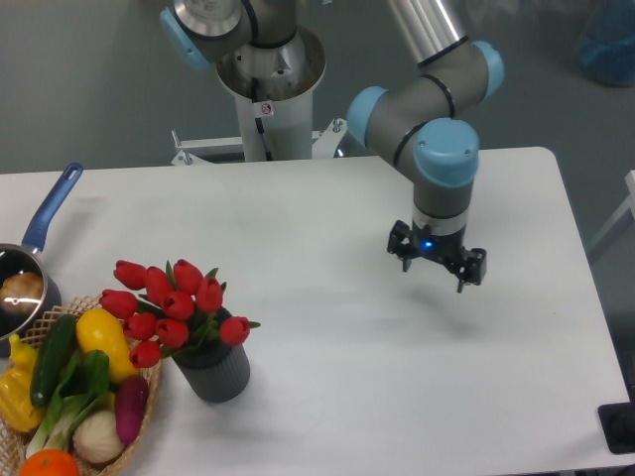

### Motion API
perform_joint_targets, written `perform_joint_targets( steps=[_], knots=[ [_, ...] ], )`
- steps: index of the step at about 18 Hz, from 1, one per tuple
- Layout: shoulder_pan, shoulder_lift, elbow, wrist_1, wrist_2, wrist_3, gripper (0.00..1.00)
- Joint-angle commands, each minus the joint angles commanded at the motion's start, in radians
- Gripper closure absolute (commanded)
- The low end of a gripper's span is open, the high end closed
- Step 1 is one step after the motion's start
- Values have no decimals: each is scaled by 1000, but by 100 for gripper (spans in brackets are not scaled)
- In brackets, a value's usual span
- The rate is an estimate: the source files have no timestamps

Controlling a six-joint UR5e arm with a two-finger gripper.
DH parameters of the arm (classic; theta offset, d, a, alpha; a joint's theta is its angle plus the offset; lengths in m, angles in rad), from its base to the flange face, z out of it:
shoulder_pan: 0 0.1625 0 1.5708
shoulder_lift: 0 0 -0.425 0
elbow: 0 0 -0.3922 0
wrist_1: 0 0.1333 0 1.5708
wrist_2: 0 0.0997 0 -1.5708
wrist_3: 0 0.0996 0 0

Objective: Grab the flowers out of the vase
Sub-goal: 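Move the open gripper toward the red tulips in the grey vase, then lower the open gripper around the tulip stems and close it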

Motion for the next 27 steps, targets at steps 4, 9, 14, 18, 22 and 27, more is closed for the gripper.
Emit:
perform_joint_targets(
  steps=[4,9,14,18,22,27],
  knots=[
    [-15,49,0,-2,-165,-40,0],
    [-17,100,0,-9,-408,-46,0],
    [-75,123,-2,-11,-417,-51,0],
    [-126,158,-3,-12,-474,-93,0],
    [-163,167,-2,-12,-584,-164,0],
    [-181,144,0,-6,-664,-161,0]
  ],
)
